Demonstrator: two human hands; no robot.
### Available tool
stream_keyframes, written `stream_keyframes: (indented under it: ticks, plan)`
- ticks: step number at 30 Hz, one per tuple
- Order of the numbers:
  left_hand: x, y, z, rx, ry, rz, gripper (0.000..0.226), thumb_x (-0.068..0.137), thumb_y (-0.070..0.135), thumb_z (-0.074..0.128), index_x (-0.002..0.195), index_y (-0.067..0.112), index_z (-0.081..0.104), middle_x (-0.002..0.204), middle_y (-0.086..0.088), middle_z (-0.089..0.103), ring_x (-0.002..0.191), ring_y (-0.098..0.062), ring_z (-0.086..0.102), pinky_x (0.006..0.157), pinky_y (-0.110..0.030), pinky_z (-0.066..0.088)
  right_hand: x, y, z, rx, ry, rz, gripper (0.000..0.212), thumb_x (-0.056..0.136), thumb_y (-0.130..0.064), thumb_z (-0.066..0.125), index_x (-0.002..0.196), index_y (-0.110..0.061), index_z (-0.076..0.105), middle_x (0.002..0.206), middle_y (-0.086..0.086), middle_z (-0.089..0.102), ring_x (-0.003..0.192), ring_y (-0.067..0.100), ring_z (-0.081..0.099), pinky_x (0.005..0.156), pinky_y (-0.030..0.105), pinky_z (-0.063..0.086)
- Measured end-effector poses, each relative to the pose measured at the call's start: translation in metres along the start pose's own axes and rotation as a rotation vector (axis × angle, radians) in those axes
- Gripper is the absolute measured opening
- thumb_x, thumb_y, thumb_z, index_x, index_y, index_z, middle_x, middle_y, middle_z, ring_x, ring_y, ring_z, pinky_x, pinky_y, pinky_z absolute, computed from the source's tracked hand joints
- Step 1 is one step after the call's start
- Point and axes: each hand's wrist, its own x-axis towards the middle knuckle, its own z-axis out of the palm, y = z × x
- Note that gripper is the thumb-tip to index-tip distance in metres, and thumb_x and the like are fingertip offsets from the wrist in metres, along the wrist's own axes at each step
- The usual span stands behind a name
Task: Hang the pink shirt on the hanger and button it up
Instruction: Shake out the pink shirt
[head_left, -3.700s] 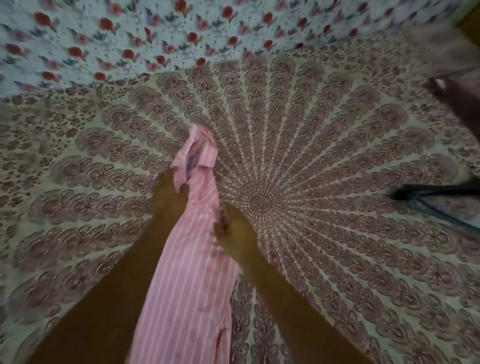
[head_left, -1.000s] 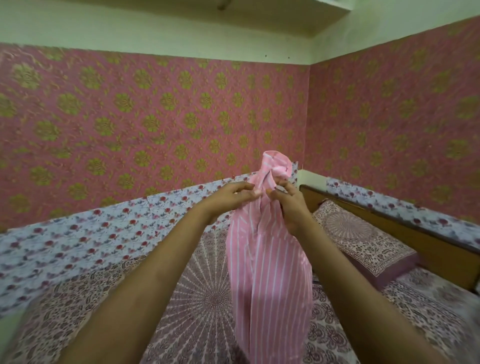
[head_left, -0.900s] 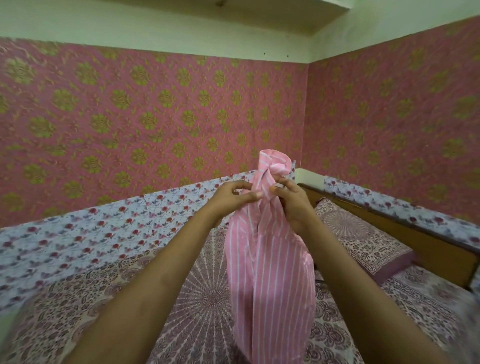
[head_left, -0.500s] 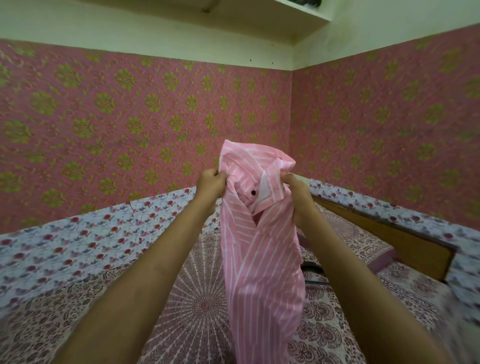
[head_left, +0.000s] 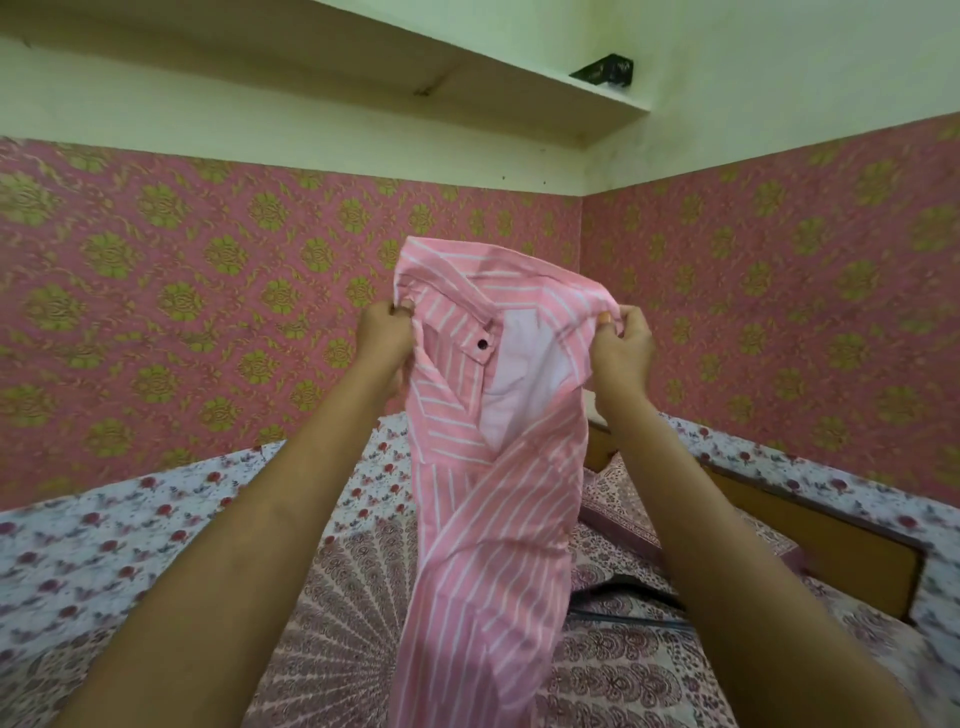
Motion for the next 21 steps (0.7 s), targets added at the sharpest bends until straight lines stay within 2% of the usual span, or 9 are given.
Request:
stream_keyframes:
  ticks: [3,6,9,11,13,15,17,19,21]
  plan:
    - [0.001,0.016,-0.011,0.066,-0.050,0.109,0.026,0.097,0.025,0.045,0.072,0.017,0.050,0.058,-0.002,0.034,0.052,-0.014,0.031,0.051,-0.025,0.023,0.009,-0.009,0.001,0.046,-0.002,0.027,0.009,0.095,-0.016,0.040,0.094,-0.015,0.049,0.083,0.001,0.053,0.072,0.013,0.047,0.061,0.029,0.038]
    - [0.011,0.026,-0.022,0.049,-0.030,0.131,0.025,0.093,0.028,0.051,0.072,0.015,0.051,0.073,-0.006,0.041,0.065,-0.014,0.035,0.059,-0.028,0.027,0.010,-0.012,0.002,0.160,-0.050,0.051,0.011,0.095,-0.016,0.041,0.094,-0.014,0.052,0.084,0.002,0.053,0.073,0.013,0.048,0.062,0.027,0.040]
    - [0.011,0.032,-0.022,-0.015,-0.035,0.024,0.027,0.095,0.023,0.048,0.069,0.015,0.053,0.070,-0.004,0.046,0.058,-0.013,0.039,0.052,-0.022,0.034,-0.003,-0.009,0.007,0.312,-0.308,0.170,0.019,0.097,-0.019,0.036,0.102,-0.013,0.053,0.080,0.001,0.056,0.066,0.014,0.051,0.056,0.026,0.043]
    - [0.008,0.033,-0.019,-0.083,-0.032,-0.036,0.027,0.095,0.020,0.048,0.068,0.017,0.053,0.066,-0.002,0.050,0.057,-0.012,0.044,0.048,-0.019,0.040,-0.018,-0.005,0.010,0.539,-0.539,0.298,0.032,0.098,-0.021,0.027,0.112,-0.007,0.052,0.089,0.008,0.063,0.073,0.019,0.059,0.064,0.032,0.048]
    - [0.004,0.034,-0.015,-0.129,-0.018,-0.073,0.026,0.094,0.017,0.050,0.068,0.016,0.054,0.068,-0.002,0.052,0.058,-0.012,0.048,0.053,-0.022,0.043,-0.034,0.006,0.011,0.660,-0.686,0.371,0.039,0.093,-0.019,0.023,0.107,-0.002,0.056,0.090,0.011,0.065,0.081,0.020,0.061,0.077,0.034,0.049]
    - [0.004,0.033,-0.014,-0.149,-0.018,-0.092,0.025,0.093,0.015,0.052,0.069,0.015,0.054,0.070,-0.003,0.054,0.060,-0.013,0.050,0.057,-0.024,0.044,-0.048,0.020,0.014,0.483,-0.729,0.330,0.033,0.085,-0.007,0.030,0.096,-0.002,0.061,0.088,0.010,0.063,0.085,0.021,0.057,0.085,0.034,0.047]
    - [0.004,0.034,-0.013,-0.145,-0.027,-0.094,0.024,0.093,0.014,0.053,0.069,0.015,0.055,0.070,-0.003,0.055,0.061,-0.013,0.050,0.059,-0.024,0.045,-0.058,0.031,0.019,0.213,-0.708,0.291,0.027,0.082,0.006,0.039,0.090,-0.005,0.062,0.087,0.006,0.062,0.085,0.019,0.054,0.083,0.030,0.045]
    - [0.006,0.034,-0.015,-0.149,-0.056,-0.081,0.025,0.093,0.013,0.052,0.068,0.015,0.056,0.065,-0.002,0.058,0.059,-0.013,0.052,0.059,-0.024,0.047,-0.068,0.040,0.024,0.110,-0.736,0.305,0.026,0.083,0.002,0.055,0.104,-0.013,0.059,0.097,0.003,0.063,0.091,0.018,0.057,0.085,0.032,0.047]
    - [0.005,0.035,-0.016,-0.170,-0.097,-0.061,0.026,0.093,0.011,0.052,0.067,0.014,0.056,0.050,0.004,0.062,0.049,-0.008,0.056,0.051,-0.019,0.050,-0.078,0.048,0.033,0.053,-0.733,0.313,0.045,0.083,-0.003,0.059,0.123,-0.016,0.045,0.109,0.004,0.060,0.100,0.022,0.058,0.086,0.038,0.051]
